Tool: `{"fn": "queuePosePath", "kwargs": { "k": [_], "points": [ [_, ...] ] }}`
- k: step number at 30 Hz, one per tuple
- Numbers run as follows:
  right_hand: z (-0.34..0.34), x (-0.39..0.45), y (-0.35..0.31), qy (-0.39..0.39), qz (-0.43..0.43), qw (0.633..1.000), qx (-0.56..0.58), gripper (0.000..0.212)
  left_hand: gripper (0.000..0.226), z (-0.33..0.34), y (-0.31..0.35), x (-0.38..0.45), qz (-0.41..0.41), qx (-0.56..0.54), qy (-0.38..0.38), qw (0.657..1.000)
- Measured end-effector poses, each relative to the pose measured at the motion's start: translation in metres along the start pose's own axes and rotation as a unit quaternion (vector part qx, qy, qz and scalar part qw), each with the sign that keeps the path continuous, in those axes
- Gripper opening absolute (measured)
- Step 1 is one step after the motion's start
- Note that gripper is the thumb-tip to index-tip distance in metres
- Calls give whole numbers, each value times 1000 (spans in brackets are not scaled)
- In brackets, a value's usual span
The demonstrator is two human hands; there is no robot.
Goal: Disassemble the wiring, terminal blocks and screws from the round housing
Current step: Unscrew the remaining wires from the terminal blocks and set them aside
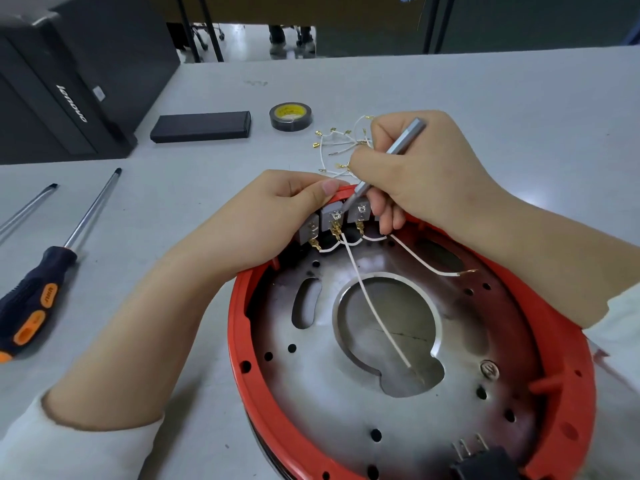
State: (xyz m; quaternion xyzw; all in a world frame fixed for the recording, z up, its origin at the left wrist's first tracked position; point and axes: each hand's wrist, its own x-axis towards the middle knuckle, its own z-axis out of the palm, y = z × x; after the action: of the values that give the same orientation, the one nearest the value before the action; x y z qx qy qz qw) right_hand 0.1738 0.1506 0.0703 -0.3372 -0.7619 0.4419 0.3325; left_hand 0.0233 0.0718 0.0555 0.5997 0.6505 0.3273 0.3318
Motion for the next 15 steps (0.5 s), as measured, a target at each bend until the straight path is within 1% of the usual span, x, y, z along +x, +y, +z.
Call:
{"fn": "queuePosePath", "kwargs": {
  "k": [5, 10, 15],
  "points": [
    [2, -3, 0, 6, -20, 1000, 5, 38, 29, 0, -1, 0, 4, 4, 10, 1000],
    [6, -7, 0, 7, -51, 998, -31, 38, 29, 1, -1, 0, 9, 3, 4, 1000],
    [6, -1, 1, -3, -20, 1000, -20, 37, 30, 0, -1, 1, 3, 6, 5, 1000]
  ]
}}
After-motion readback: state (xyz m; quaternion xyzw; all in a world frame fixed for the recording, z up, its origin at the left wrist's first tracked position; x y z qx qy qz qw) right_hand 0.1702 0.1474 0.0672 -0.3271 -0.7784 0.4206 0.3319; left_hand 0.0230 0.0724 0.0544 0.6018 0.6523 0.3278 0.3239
